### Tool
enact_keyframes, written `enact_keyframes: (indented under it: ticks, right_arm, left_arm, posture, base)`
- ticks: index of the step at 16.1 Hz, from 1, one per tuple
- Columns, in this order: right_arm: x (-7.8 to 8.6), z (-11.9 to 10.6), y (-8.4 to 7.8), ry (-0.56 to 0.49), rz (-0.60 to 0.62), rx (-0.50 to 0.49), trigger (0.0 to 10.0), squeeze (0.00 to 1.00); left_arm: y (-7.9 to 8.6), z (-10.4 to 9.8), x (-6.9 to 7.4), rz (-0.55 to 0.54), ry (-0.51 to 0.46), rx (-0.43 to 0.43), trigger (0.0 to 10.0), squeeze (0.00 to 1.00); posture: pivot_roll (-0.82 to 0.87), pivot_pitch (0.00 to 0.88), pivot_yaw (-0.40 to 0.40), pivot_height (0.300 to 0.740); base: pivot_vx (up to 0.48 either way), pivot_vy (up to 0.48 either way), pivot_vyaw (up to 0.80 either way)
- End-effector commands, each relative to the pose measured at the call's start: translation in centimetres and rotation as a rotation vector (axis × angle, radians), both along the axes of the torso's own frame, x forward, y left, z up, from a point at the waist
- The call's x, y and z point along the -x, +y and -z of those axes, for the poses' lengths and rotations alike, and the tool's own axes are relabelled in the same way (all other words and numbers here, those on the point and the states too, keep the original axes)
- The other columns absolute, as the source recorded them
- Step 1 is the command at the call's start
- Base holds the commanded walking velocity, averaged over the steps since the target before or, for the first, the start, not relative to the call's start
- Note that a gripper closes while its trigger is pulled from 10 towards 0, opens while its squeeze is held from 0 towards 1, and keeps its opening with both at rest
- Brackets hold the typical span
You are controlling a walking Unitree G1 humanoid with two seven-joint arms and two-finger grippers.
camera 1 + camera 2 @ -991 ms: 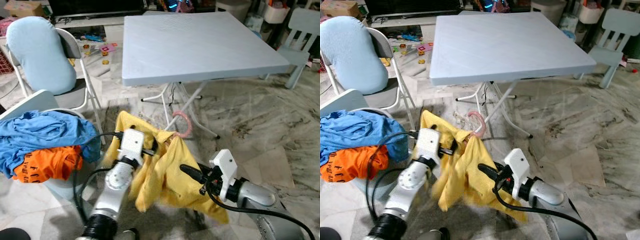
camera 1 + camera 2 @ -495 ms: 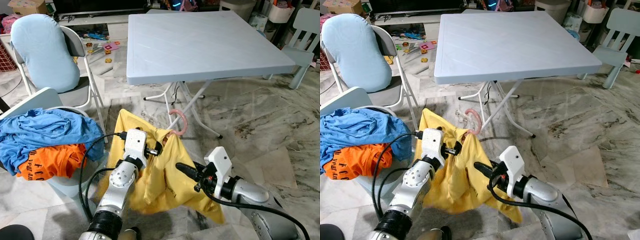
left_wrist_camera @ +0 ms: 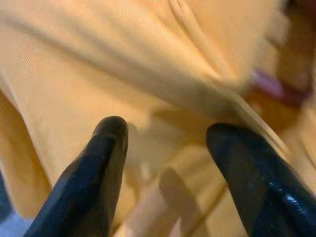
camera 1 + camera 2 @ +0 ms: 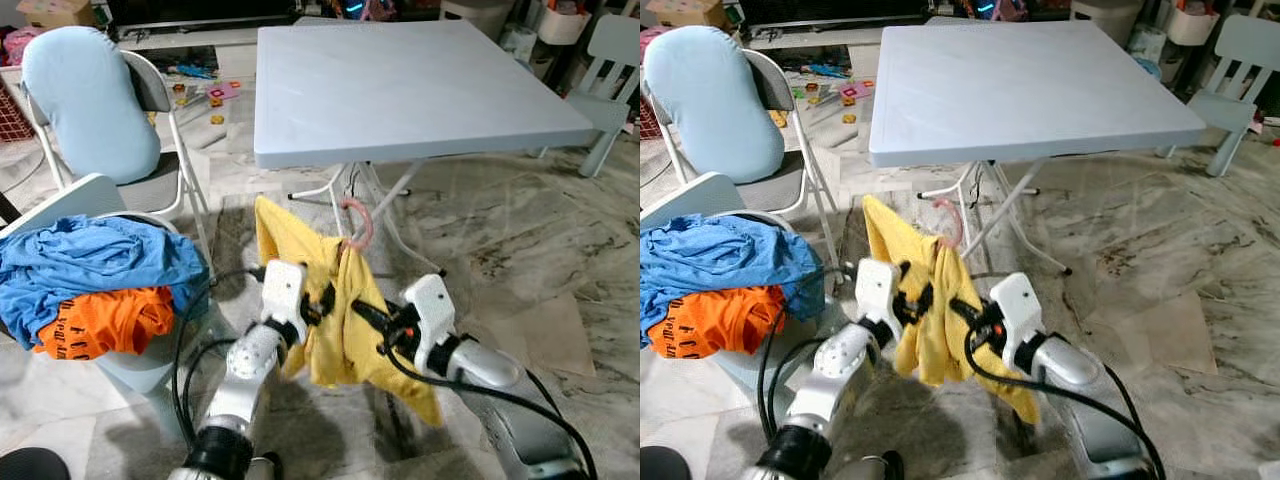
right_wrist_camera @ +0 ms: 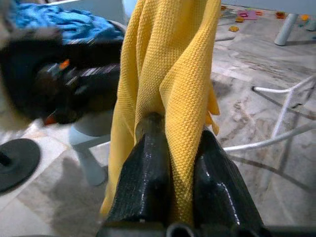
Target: Hang hanger
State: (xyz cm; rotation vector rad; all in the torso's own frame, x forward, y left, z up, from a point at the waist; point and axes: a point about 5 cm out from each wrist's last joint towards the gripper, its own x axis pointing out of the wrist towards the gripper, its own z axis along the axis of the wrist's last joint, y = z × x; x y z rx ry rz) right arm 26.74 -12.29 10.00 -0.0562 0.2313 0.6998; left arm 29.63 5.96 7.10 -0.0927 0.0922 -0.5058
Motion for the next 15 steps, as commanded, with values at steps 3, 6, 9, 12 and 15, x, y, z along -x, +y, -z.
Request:
enact_keyframes:
  ticks: [3,6,9,12,15]
  right_arm:
    - [-1.1,-1.3,-0.2,-0.095,0.051,0.004,10.0,0.0]
    - [-1.8,-1.4,-0.9,-0.113,0.124,0.019,10.0,0.0]
    - [-1.7,-1.2,-0.8,-0.112,0.118,0.02,10.0,0.0]
    - [-1.6,-1.0,-0.6,-0.114,0.115,0.026,10.0,0.0]
    - [-1.6,-1.1,-0.4,-0.122,0.113,0.022,10.0,0.0]
  left_arm:
    - [0.5,0.0,0.2,-0.008,-0.032,-0.048,0.0,0.0]
    - [2.6,-0.4,-0.2,-0.168,-0.08,-0.114,3.3,0.0]
    - [2.3,-1.2,-0.4,-0.148,-0.111,-0.062,10.0,0.0]
    - [1.5,-2.1,-0.7,-0.124,-0.146,-0.041,10.0,1.0]
    - [0.8,-2.7,-0.9,-0.085,-0.184,-0.032,10.0,1.0]
  posture:
    - [0.01,0.072,0.01,0.74]
    - [0.02,0.072,0.011,0.74]
    - [0.01,0.073,0.009,0.74]
    - [0.01,0.075,0.009,0.74]
    - [0.0,0.077,0.013,0.74]
  base:
    - [0.0,0.0,0.0]
    - [0.0,0.0,0.0]
    - [0.0,0.0,0.0]
    - [0.0,0.0,0.0]
    - [0.0,0.0,0.0]
